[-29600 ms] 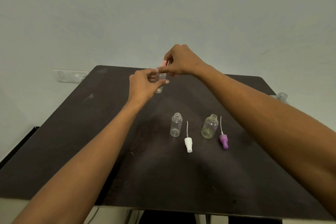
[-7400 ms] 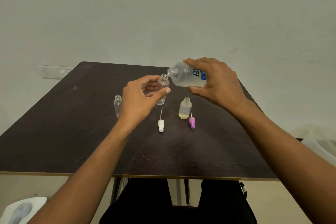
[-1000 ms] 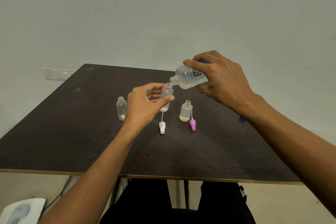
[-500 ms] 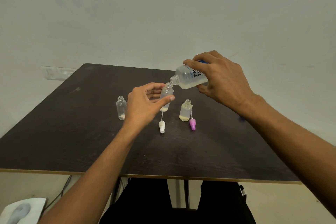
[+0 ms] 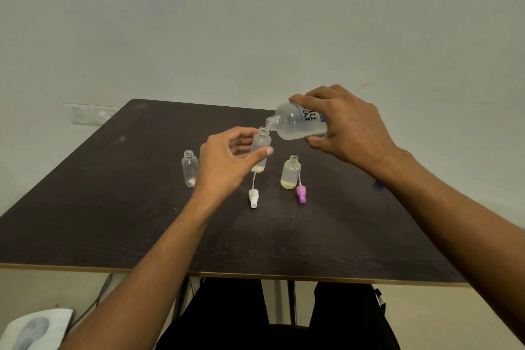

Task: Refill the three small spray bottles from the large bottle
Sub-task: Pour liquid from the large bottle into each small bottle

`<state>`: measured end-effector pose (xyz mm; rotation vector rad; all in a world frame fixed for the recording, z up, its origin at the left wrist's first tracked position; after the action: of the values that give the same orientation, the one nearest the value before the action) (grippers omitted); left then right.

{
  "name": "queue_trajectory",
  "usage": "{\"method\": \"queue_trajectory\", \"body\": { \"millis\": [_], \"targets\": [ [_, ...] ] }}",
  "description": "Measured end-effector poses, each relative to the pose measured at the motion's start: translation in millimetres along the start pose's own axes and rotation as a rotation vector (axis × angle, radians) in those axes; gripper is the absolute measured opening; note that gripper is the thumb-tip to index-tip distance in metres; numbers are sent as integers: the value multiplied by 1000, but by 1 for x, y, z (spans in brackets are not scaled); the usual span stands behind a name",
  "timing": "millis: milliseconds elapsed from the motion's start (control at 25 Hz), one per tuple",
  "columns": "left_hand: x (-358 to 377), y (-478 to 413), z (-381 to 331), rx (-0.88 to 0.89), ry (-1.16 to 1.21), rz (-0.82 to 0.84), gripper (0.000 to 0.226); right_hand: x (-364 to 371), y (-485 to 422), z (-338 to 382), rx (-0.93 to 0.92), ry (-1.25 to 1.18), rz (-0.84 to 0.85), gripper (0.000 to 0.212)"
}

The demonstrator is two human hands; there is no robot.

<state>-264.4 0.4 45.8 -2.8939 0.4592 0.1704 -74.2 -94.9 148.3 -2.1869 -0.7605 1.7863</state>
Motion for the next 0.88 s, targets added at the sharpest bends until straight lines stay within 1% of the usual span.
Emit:
{"method": "queue_trajectory", "body": {
  "millis": [280,400,480,520,680,880],
  "targets": [
    [-1,0,-3,18,14,-2,45,8,8,-2,96,-231,-12,68],
    [-1,0,-3,22,18,0,43,11,14,-10,202,-397,-55,74],
    [-1,0,-3,21,15,0,43,14,18,-14,241,-497,-73,76],
    [-1,0,-2,20,12,0,43,16,20,-15,252,-548,-83,74],
    [-4,2,-1,15,5,-7,43,21,29,-18,306,-805,-153,55],
    [-7,3,4,5,-7,-12,41,30,37,-15,352,-1126,-210,52]
  ]
}}
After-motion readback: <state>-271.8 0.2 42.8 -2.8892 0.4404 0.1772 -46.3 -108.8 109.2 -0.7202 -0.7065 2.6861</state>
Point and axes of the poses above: each hand's wrist, its own y-axis away from the middle knuckle, its own x-axis out of the palm, z = x × y, the point moved 6 cm from there along -y, towards the middle knuckle, and after that the axes turned 12 degrees about -x, right-handed, at the moved point
